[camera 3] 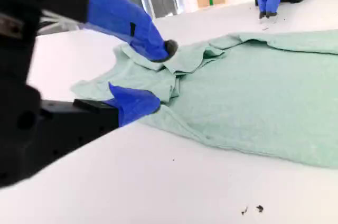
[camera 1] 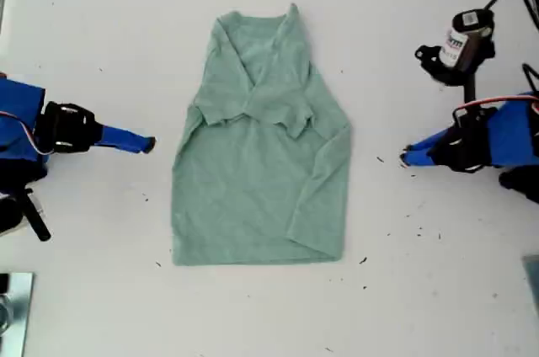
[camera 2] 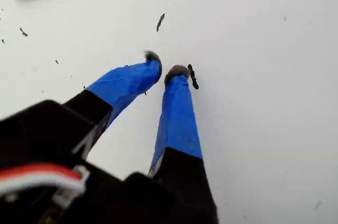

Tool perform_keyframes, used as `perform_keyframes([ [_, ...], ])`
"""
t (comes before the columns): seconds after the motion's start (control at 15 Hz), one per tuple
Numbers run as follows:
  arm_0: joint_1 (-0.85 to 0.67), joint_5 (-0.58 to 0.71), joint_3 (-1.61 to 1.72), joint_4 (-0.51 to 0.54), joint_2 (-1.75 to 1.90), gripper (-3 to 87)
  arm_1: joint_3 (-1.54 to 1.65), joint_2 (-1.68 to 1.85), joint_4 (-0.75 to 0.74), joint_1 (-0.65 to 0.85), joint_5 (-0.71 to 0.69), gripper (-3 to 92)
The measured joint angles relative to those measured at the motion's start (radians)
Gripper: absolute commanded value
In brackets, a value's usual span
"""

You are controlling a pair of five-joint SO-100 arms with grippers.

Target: Fold t shirt

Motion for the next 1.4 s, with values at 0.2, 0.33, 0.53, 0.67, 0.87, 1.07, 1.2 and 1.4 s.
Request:
perform_keyframes([
  [0.2, 0.000, 0.000, 0.003, 0.000, 0.000, 12.0, 0.000, 0.000, 0.000, 0.000, 0.000, 5.1],
  [0.33, 0.000, 0.000, 0.003, 0.000, 0.000, 12.0, 0.000, 0.000, 0.000, 0.000, 0.000, 5.1],
  [0.53, 0.000, 0.000, 0.003, 0.000, 0.000, 12.0, 0.000, 0.000, 0.000, 0.006, 0.000, 5.1],
  [0.67, -0.032, 0.000, 0.003, 0.000, 0.000, 0.5, 0.000, 0.000, 0.000, 0.003, 0.097, 5.3],
  [0.87, -0.061, -0.130, 0.000, 0.000, 0.000, 0.7, 0.000, 0.000, 0.000, -0.008, 0.436, 5.2],
  [1.07, -0.020, -0.201, -0.041, 0.012, 0.000, -0.1, 0.000, 0.000, -0.002, -0.023, 0.641, 2.0],
  [1.2, 0.006, -0.261, -0.072, 0.026, -0.018, -0.1, 0.000, 0.000, -0.002, -0.023, 0.647, 2.0],
  [1.4, 0.126, -0.399, -0.296, 0.018, -0.400, -0.2, 0.000, 0.000, -0.034, -0.018, 0.646, 2.0],
])
